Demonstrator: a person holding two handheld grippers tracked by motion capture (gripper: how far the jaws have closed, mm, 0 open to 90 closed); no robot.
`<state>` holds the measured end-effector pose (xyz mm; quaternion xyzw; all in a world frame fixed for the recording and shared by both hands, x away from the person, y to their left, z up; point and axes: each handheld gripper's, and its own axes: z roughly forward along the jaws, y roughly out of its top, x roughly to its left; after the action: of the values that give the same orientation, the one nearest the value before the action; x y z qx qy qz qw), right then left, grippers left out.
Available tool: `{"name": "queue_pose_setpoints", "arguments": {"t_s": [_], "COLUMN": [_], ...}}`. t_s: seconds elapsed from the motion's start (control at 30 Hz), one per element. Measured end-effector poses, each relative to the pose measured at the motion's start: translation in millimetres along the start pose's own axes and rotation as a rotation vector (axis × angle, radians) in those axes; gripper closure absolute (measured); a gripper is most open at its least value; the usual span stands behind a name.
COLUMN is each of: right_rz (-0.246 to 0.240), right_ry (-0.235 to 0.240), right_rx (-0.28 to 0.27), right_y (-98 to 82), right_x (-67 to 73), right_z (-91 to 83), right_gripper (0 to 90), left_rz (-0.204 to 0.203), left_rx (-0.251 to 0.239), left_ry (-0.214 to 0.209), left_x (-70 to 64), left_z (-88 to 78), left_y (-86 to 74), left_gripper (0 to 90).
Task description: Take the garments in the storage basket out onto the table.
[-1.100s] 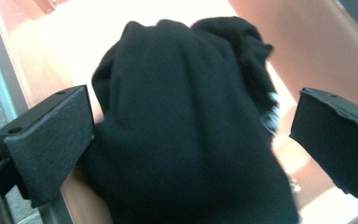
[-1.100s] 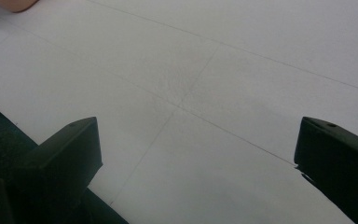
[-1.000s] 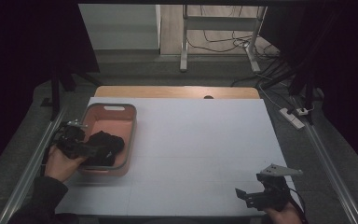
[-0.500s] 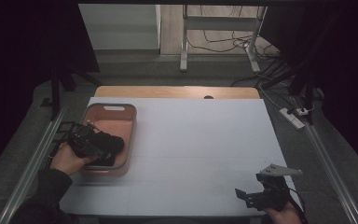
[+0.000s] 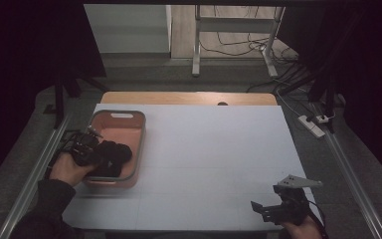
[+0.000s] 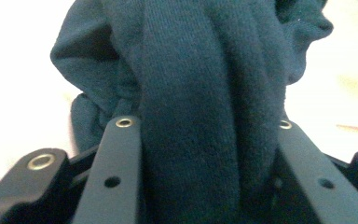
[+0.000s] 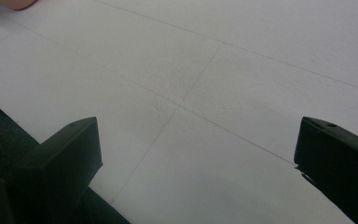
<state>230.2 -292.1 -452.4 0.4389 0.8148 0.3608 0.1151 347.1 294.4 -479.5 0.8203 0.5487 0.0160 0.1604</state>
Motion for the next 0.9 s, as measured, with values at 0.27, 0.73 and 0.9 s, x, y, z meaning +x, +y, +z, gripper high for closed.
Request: {"name": "queue_pose_setpoints", "arguments": {"t_s": [0.27,0.73,0.9], "right_rz": [0.006,0.010,0.009], "right_ry": [0.000,0.003,0.001], "right_rx": [-0.002,-0.001,0.000], "right_y": [-0.1,0.1,0.1], "right_x": [-0.2,-0.8,-0.9], "right_z": [0.3,0.4,0.5], "right_gripper": [0.7,0.8,0.8], "left_rz": [0.006,0.074,0.087], "left_rx": [-0.049,-0.203,-0.247], "left_ry": [-0.038,-0.094,-0.095], "left_x": [-1.1,-10.4,-11.7], "left_z": [-13.5,-53.6,-66.2], "left_y": [2.3,14.8,18.3], "left_gripper": [63.9,63.7,63.5]}}
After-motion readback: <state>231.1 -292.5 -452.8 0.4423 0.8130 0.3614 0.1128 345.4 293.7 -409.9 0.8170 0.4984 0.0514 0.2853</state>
